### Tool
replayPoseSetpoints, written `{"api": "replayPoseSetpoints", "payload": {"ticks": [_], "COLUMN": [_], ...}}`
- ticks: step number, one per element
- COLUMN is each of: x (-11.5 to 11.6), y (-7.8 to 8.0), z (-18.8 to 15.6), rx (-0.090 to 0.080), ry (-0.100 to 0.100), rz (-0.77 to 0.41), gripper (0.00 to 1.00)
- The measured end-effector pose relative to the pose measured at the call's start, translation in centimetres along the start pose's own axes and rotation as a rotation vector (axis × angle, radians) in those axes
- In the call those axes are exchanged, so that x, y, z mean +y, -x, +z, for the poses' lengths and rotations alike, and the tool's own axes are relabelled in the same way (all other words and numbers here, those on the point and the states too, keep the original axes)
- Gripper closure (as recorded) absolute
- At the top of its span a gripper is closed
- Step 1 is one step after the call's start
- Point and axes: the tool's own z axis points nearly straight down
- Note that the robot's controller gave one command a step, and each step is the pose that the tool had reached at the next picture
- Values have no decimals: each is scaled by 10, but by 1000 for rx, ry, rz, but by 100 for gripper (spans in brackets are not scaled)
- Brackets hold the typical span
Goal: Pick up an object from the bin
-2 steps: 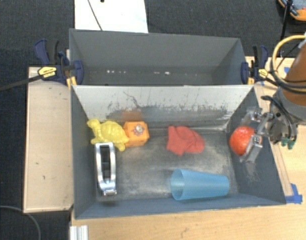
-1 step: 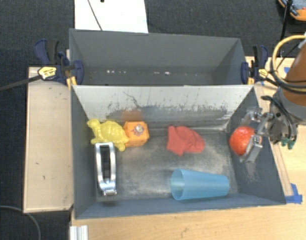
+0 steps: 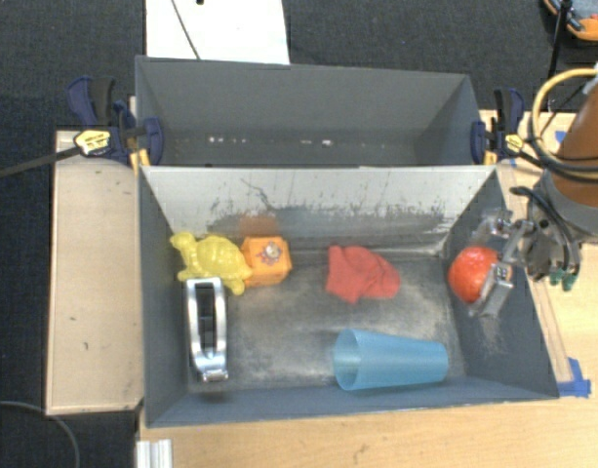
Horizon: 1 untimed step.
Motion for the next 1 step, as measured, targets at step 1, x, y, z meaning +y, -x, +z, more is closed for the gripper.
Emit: {"api": "replayPoseSetpoints", "payload": {"ticks": [1], "x": [0], "y": [0], "z": [0], "rx": [0], "ry": [0], "rz": [0], "gripper": [100]}}
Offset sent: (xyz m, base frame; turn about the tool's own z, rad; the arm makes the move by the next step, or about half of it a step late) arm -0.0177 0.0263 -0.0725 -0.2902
